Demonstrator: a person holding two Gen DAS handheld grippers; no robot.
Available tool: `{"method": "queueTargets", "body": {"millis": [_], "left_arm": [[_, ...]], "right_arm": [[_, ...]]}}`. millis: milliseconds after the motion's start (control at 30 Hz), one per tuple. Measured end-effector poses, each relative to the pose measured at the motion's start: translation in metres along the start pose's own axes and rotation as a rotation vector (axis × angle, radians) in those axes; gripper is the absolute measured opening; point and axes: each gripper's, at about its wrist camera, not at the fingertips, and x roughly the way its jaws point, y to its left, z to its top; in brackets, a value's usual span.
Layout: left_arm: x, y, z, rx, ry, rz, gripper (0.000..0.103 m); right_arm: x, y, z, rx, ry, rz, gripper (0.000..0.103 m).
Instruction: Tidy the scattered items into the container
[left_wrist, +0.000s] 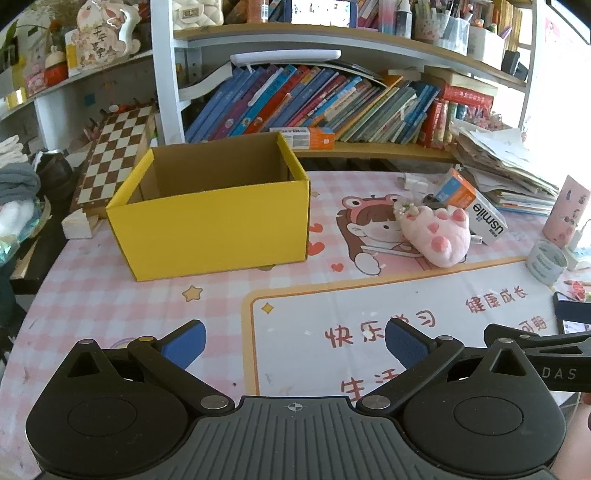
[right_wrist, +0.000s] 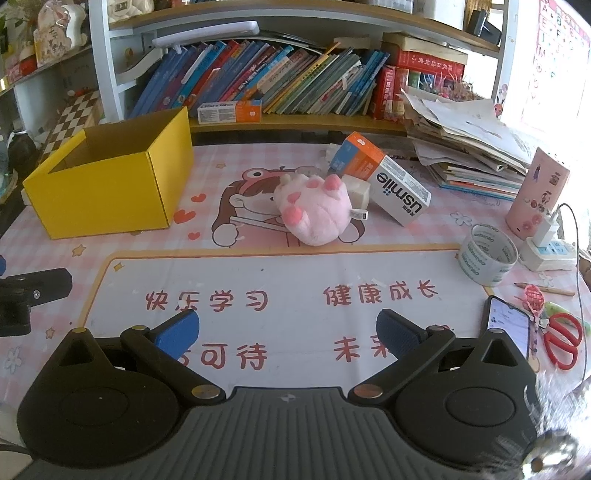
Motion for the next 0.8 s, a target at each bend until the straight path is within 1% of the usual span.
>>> {"method": "queueTargets", "body": {"millis": [533,800], "left_arm": [[0.019,0.013,0.011,0.042,0.027,-0.036,0.103],[0.024,0.020,0.020,0.142,-0.006,-0.056,0.103]], "right_arm": [[0.017,0.014,0.007,0.029,0.037,-0.030,0.103],[0.026,0.034,0.016,0.036,0.049,-0.047,0.103]]}}
